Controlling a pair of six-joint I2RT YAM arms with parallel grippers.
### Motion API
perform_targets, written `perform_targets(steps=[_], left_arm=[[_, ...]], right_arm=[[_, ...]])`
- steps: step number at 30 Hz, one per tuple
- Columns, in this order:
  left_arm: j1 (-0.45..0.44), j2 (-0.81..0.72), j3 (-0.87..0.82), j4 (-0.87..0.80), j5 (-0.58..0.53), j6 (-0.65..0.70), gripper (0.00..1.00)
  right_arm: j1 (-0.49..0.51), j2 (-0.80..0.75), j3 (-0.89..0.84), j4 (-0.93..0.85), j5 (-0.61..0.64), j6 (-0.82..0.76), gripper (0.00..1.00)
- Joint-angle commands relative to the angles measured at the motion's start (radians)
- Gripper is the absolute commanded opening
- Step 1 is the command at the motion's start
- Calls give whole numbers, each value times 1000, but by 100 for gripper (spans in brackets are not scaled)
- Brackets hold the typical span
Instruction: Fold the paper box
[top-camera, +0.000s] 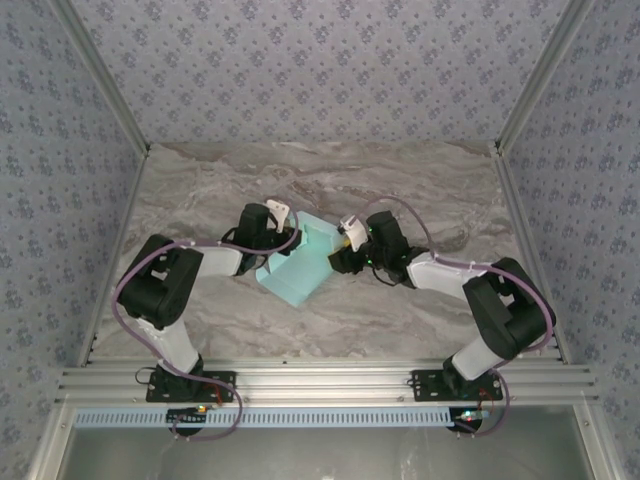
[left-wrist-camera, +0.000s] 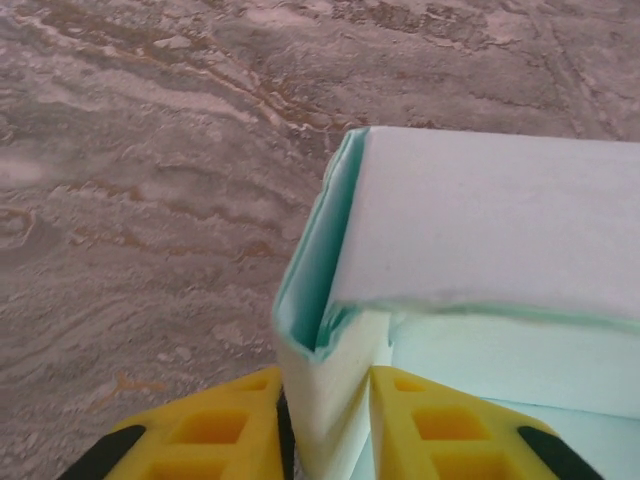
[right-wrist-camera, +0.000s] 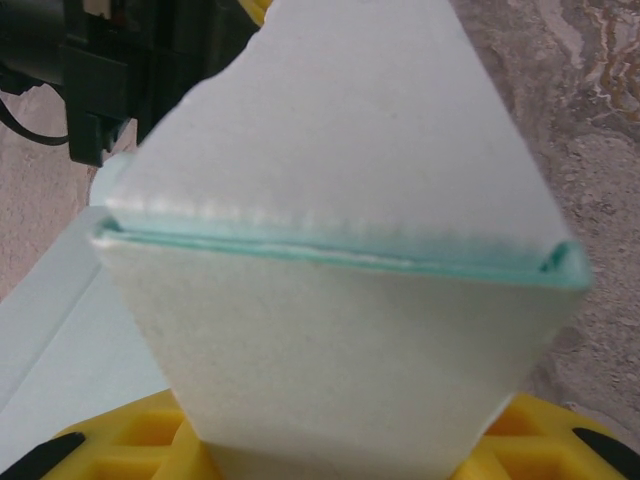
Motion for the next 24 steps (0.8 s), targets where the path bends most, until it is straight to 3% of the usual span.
perform_targets(steps=[1,9,17,21,24], left_arm=[[-2,-63,5,-29,-87,30,28],[-4,-73,-4,42,-186,28,13],[-61,-62,-46,197,-342,-2,17],[-68,-42,-33,201,-332,-22,16],[-68,-33,-43,239,-299,-33,7]], right_arm=[[32,-38,-12,-28,109,82,36],[112,-55,-35,9,225,214,35],[272,-41,-78,159,435,354,30],[308,-17,-63,178,424,319,29],[305,-4,-50,192,366,305,26]])
